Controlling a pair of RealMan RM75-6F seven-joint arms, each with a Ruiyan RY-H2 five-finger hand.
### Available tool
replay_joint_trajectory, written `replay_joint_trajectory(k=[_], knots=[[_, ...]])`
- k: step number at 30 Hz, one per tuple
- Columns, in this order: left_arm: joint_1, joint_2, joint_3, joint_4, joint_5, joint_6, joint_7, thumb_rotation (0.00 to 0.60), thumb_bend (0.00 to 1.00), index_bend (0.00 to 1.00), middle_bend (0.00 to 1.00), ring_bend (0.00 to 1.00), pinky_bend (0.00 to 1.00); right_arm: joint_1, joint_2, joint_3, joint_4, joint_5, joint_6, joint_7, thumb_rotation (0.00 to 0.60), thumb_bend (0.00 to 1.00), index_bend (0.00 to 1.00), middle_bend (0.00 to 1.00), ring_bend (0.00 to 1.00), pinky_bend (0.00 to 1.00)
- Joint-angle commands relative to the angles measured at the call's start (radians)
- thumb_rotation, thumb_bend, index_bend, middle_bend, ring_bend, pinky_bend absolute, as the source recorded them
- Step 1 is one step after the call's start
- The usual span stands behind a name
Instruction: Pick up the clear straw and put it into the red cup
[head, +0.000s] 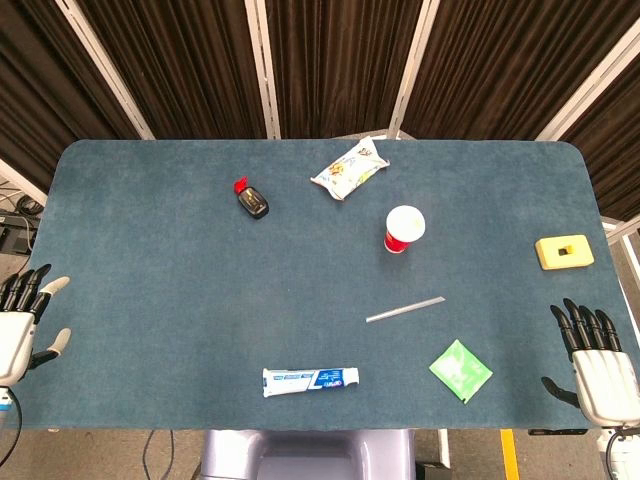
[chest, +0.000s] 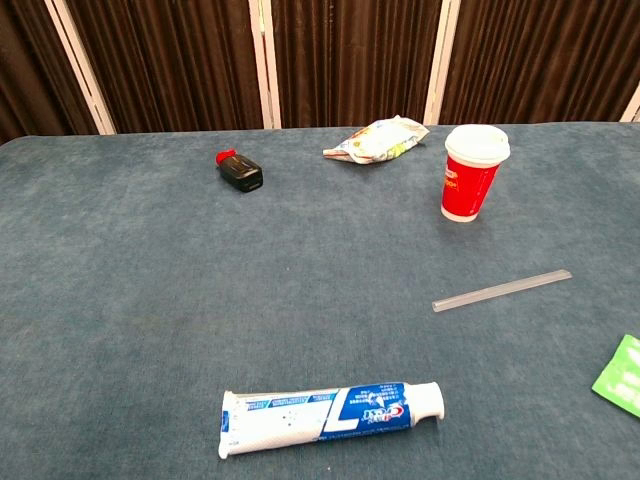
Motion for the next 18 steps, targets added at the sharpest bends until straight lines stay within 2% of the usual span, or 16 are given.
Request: replay_joint_trajectory(k=[1, 18], knots=[[0.000, 0.000, 0.000, 0.000, 0.001, 0.001, -0.001, 0.600, 0.37, 0.18, 0.00, 0.00, 0.00, -0.001, 0.000, -0.001, -0.001, 0.001, 0.000, 0.000, 0.600, 0.10, 0.00, 0.00, 0.00, 0.00], [-0.003, 0.000, 0.000, 0.004, 0.005, -0.003, -0.004, 0.600, 0.37, 0.18, 0.00, 0.00, 0.00, -0.004, 0.003, -0.002, -0.004, -0.022, 0.021, 0.031, 0.600, 0.11, 0.00, 0.00, 0.00, 0.00]])
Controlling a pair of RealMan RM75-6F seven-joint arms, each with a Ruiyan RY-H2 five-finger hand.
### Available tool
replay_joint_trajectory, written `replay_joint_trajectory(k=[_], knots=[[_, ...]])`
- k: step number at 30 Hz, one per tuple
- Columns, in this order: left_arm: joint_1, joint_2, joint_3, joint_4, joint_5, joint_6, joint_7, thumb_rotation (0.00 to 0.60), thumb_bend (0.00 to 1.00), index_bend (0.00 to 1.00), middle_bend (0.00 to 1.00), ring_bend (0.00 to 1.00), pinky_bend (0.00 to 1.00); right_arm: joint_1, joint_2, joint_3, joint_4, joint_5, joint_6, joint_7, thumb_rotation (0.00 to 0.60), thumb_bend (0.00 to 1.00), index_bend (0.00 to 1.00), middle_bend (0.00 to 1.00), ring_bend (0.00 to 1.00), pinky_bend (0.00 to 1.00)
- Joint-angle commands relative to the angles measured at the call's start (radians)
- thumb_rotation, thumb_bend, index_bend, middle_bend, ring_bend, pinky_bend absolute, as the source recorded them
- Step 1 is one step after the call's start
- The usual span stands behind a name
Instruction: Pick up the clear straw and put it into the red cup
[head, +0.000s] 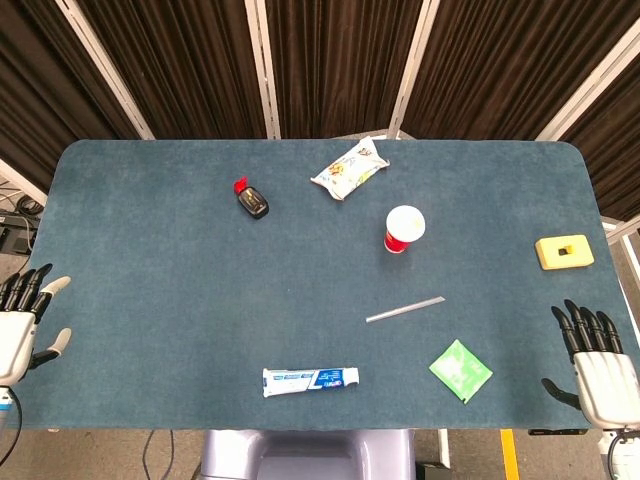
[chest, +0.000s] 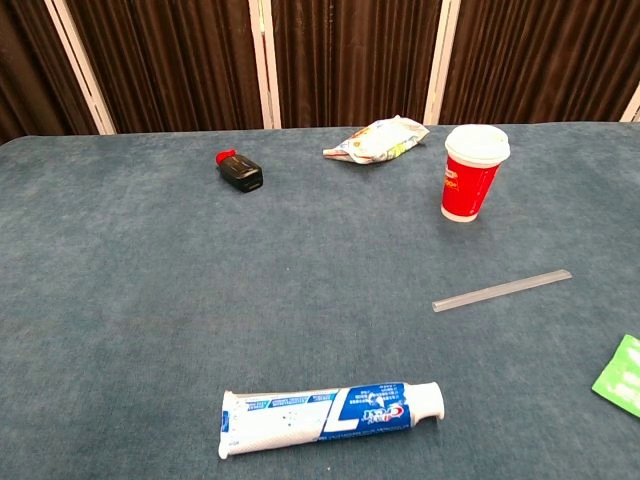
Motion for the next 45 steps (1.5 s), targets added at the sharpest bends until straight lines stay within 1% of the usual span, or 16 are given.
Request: replay_joint_trajectory(k=[1, 8, 11, 15, 16, 19, 21, 23, 27, 30, 35, 40, 45], knots=[[0.000, 0.000, 0.000, -0.001, 0.000, 0.000, 0.002, 0.600, 0.37, 0.18, 0.00, 0.00, 0.00, 0.002, -0.003, 0.001, 0.008, -0.021, 0.015, 0.023, 0.600, 0.11, 0.00, 0.00, 0.00, 0.00], [0.001, -0.002, -0.001, -0.003, -0.001, 0.003, 0.007, 0.600, 0.37, 0.18, 0.00, 0.00, 0.00, 0.012, -0.004, 0.007, 0.018, -0.052, 0.030, 0.051, 0.600, 0.11, 0.00, 0.00, 0.00, 0.00], [0.002, -0.001, 0.000, -0.002, -0.001, 0.003, 0.004, 0.600, 0.37, 0.18, 0.00, 0.00, 0.00, 0.033, 0.000, 0.018, 0.017, -0.077, 0.029, 0.062, 0.600, 0.11, 0.00, 0.00, 0.00, 0.00], [0.000, 0.000, 0.000, -0.001, 0.001, 0.001, -0.001, 0.600, 0.38, 0.18, 0.00, 0.00, 0.00, 0.086, 0.009, 0.050, -0.017, -0.101, -0.001, 0.056, 0.600, 0.11, 0.02, 0.00, 0.00, 0.00], [-0.001, 0.000, -0.001, -0.001, 0.001, 0.000, -0.001, 0.600, 0.38, 0.18, 0.00, 0.00, 0.00, 0.106, 0.009, 0.061, -0.032, -0.105, -0.016, 0.055, 0.600, 0.11, 0.04, 0.00, 0.00, 0.00], [-0.002, 0.000, -0.001, 0.000, 0.000, -0.003, -0.001, 0.600, 0.38, 0.18, 0.00, 0.00, 0.00, 0.163, 0.006, 0.095, -0.065, -0.096, -0.070, 0.045, 0.600, 0.11, 0.19, 0.02, 0.00, 0.00], [-0.004, 0.001, -0.002, -0.001, 0.000, -0.005, 0.000, 0.600, 0.38, 0.18, 0.00, 0.00, 0.00, 0.203, -0.005, 0.118, -0.080, -0.081, -0.114, 0.032, 0.600, 0.11, 0.29, 0.08, 0.00, 0.00], [-0.004, 0.001, -0.002, -0.002, -0.001, -0.006, -0.001, 0.600, 0.38, 0.18, 0.00, 0.00, 0.00, 0.239, -0.019, 0.135, -0.093, -0.056, -0.162, 0.017, 0.600, 0.13, 0.34, 0.11, 0.00, 0.00], [-0.005, 0.002, -0.002, -0.003, -0.002, -0.008, -0.002, 0.600, 0.38, 0.18, 0.00, 0.00, 0.00, 0.302, -0.057, 0.151, -0.112, -0.008, -0.257, -0.010, 0.600, 0.18, 0.43, 0.16, 0.00, 0.00], [-0.007, 0.003, -0.003, -0.004, -0.005, -0.012, -0.003, 0.600, 0.37, 0.18, 0.00, 0.00, 0.00, 0.358, -0.112, 0.155, -0.101, 0.033, -0.343, -0.052, 0.600, 0.19, 0.46, 0.17, 0.00, 0.00], [-0.009, 0.005, -0.004, -0.007, -0.008, -0.018, -0.003, 0.600, 0.37, 0.18, 0.00, 0.00, 0.00, 0.424, -0.198, 0.155, -0.056, 0.078, -0.438, -0.118, 0.600, 0.21, 0.47, 0.17, 0.00, 0.00], [-0.013, 0.008, -0.006, -0.011, -0.014, -0.025, -0.002, 0.600, 0.37, 0.18, 0.00, 0.00, 0.00, 0.476, -0.306, 0.162, 0.014, 0.140, -0.488, -0.187, 0.600, 0.21, 0.48, 0.17, 0.00, 0.00], [-0.016, 0.010, -0.008, -0.014, -0.019, -0.030, -0.001, 0.600, 0.37, 0.18, 0.00, 0.00, 0.00, 0.507, -0.377, 0.164, 0.080, 0.192, -0.513, -0.219, 0.600, 0.22, 0.48, 0.18, 0.00, 0.00]])
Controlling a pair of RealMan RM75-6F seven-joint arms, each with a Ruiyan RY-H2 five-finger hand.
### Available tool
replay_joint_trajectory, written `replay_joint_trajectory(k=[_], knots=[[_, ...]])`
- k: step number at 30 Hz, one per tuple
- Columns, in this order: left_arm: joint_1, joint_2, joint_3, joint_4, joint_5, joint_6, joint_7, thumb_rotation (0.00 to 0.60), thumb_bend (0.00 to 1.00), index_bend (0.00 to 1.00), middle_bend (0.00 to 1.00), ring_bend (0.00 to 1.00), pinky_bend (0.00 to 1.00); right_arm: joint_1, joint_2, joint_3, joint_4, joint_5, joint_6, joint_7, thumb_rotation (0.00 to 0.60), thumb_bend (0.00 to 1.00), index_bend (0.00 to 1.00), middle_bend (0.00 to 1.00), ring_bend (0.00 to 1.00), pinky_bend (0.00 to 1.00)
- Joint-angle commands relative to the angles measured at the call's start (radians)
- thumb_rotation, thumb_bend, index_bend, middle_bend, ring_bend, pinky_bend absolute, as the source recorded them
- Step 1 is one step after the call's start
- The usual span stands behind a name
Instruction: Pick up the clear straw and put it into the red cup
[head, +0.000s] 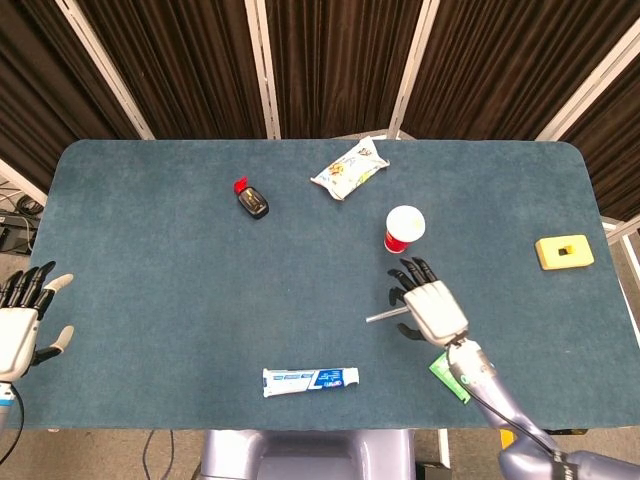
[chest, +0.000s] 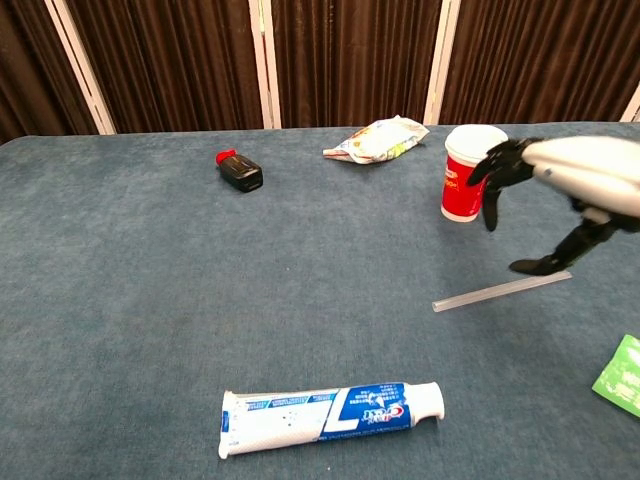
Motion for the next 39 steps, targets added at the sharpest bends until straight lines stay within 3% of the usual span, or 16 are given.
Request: replay_joint_trajectory(k=[1, 9, 14, 22, 27, 39], knots=[[-0.002, 0.001, -0.001, -0.002, -0.002, -0.003, 0.001, 0.600, 0.37, 0.18, 0.00, 0.00, 0.00, 0.031, -0.053, 0.006, 0.060, 0.044, -0.024, -0.030, 0.600, 0.22, 0.48, 0.18, 0.00, 0.00], [-0.008, 0.003, -0.004, -0.008, -0.011, -0.013, 0.005, 0.600, 0.37, 0.18, 0.00, 0.00, 0.00, 0.060, -0.117, 0.018, 0.154, 0.124, -0.052, -0.022, 0.600, 0.26, 0.54, 0.23, 0.00, 0.00], [-0.013, 0.004, -0.008, -0.013, -0.020, -0.020, 0.012, 0.600, 0.38, 0.18, 0.00, 0.00, 0.00, 0.069, -0.154, 0.013, 0.221, 0.130, -0.049, 0.012, 0.600, 0.27, 0.55, 0.29, 0.07, 0.00], [-0.013, 0.004, -0.008, -0.014, -0.022, -0.019, 0.011, 0.600, 0.37, 0.18, 0.00, 0.00, 0.00, 0.082, -0.180, -0.004, 0.265, 0.136, -0.057, 0.033, 0.600, 0.27, 0.55, 0.29, 0.06, 0.00], [-0.012, 0.005, -0.006, -0.013, -0.020, -0.019, 0.009, 0.600, 0.37, 0.18, 0.00, 0.00, 0.00, 0.091, -0.180, -0.010, 0.270, 0.176, -0.087, 0.004, 0.600, 0.28, 0.55, 0.24, 0.00, 0.00], [-0.013, 0.004, -0.007, -0.014, -0.022, -0.019, 0.012, 0.600, 0.37, 0.18, 0.00, 0.00, 0.00, 0.104, -0.187, -0.013, 0.286, 0.259, -0.115, -0.045, 0.600, 0.28, 0.50, 0.17, 0.00, 0.00]])
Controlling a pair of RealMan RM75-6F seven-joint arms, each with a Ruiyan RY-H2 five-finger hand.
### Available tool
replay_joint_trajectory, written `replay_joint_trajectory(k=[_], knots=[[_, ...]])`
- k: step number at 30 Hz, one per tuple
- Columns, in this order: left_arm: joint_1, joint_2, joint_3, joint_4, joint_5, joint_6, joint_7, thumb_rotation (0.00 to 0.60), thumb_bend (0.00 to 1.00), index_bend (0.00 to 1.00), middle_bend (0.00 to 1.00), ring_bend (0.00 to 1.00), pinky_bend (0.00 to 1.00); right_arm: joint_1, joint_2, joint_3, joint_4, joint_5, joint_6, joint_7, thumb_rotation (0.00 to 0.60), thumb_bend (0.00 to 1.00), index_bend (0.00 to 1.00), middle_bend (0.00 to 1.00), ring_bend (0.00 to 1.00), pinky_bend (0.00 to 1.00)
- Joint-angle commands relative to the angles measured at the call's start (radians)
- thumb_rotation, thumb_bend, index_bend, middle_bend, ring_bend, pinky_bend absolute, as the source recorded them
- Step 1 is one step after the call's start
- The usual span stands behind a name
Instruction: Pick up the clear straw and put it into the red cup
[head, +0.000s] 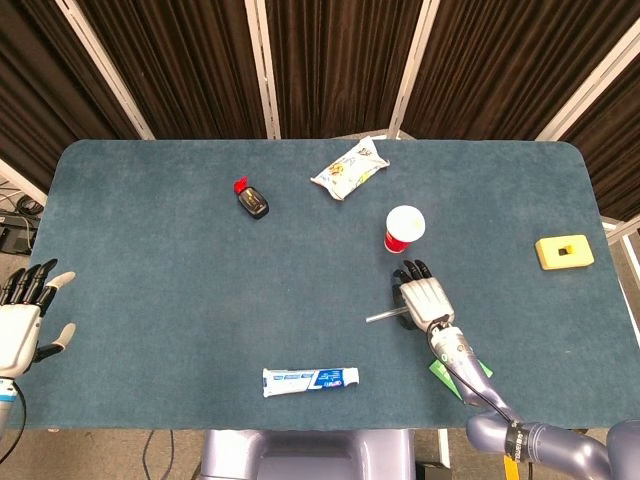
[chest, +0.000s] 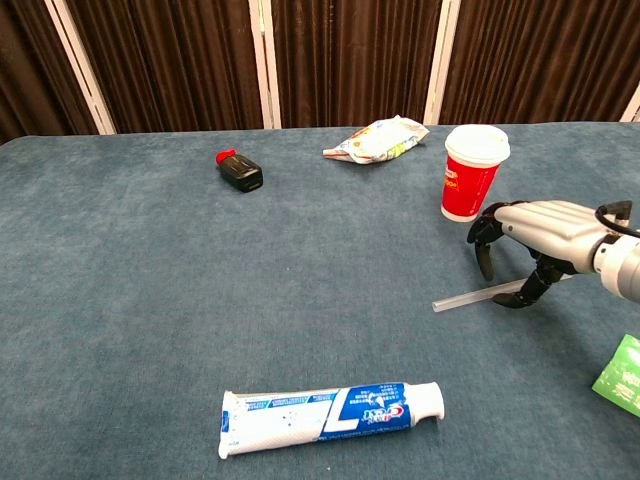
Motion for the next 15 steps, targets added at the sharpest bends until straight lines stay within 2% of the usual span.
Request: replay_joint_trajectory(k=[1, 15], knots=[[0.000, 0.000, 0.000, 0.000, 0.000, 0.000, 0.000, 0.600, 0.37, 0.18, 0.00, 0.00, 0.00, 0.003, -0.002, -0.003, 0.003, 0.005, 0.002, -0.004, 0.600, 0.28, 0.49, 0.16, 0.00, 0.00], [-0.001, 0.000, 0.001, -0.001, 0.000, 0.001, -0.001, 0.600, 0.37, 0.18, 0.00, 0.00, 0.00, 0.012, -0.007, -0.014, 0.002, 0.038, 0.013, -0.026, 0.600, 0.30, 0.46, 0.15, 0.00, 0.00]])
